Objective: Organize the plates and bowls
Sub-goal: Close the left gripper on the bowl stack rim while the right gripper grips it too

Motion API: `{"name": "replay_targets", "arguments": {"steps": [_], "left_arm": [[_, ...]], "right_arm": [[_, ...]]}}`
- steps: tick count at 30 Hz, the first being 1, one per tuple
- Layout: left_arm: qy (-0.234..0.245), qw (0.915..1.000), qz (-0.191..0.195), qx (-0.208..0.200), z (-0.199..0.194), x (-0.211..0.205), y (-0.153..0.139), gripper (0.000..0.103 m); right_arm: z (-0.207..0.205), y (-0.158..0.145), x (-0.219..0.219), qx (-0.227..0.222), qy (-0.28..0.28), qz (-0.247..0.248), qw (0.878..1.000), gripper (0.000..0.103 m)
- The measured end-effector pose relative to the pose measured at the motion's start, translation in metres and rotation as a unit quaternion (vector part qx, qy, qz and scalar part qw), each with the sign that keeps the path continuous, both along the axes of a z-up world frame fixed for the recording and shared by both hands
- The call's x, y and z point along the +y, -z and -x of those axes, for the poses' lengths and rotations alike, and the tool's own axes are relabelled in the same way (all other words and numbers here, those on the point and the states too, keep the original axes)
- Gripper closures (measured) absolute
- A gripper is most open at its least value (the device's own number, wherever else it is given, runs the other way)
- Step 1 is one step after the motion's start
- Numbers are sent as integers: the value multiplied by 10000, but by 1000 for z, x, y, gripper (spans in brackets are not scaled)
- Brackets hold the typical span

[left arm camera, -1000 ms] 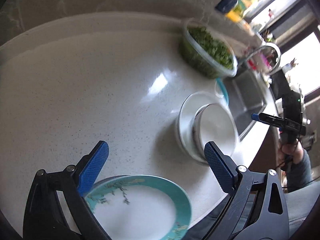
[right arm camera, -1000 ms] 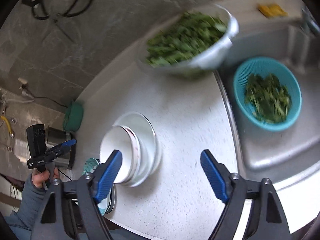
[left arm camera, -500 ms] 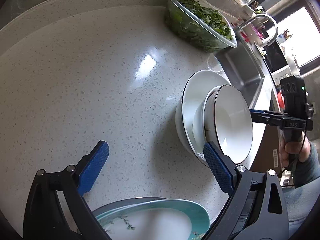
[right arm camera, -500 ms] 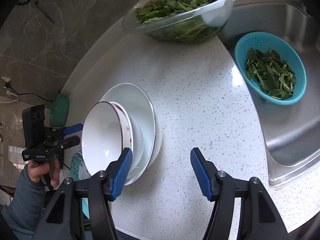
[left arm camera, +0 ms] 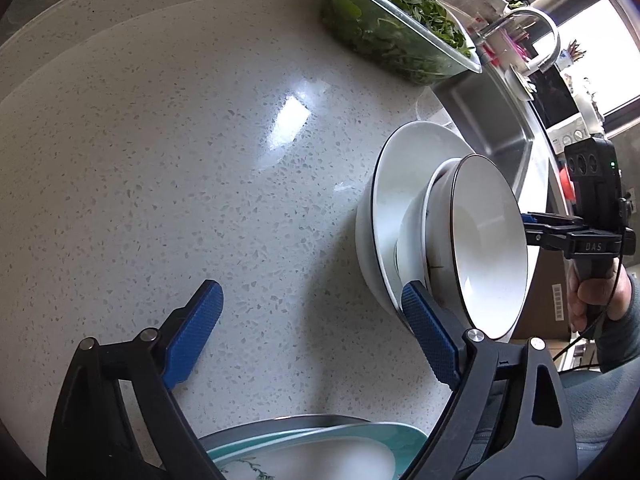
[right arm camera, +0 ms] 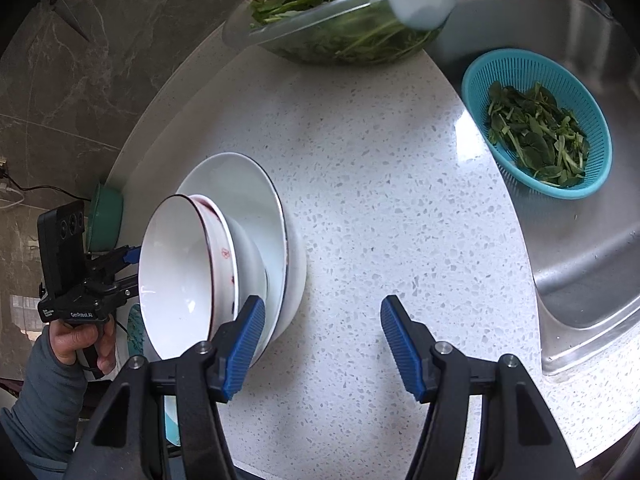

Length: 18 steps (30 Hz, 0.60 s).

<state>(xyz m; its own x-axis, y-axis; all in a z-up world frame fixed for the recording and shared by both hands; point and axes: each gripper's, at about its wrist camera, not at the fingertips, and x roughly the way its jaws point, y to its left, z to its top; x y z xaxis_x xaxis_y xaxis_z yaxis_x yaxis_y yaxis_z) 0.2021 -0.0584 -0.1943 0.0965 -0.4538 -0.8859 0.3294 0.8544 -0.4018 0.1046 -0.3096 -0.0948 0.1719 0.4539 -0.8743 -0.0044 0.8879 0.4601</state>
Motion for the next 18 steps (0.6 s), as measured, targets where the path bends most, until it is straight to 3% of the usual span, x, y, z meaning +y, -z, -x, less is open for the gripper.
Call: {"name": "replay_targets", "arguments": {"steps": [10, 18], "left_arm": [[106, 9996, -245, -30, -12, -17, 6, 17], [130, 9999, -69, 49, -20, -18, 13, 15]], "right_arm": [[-2, 7, 6, -28, -89, 92, 9999, 39], [-7, 10, 8, -63, -105, 147, 9998, 39]]}}
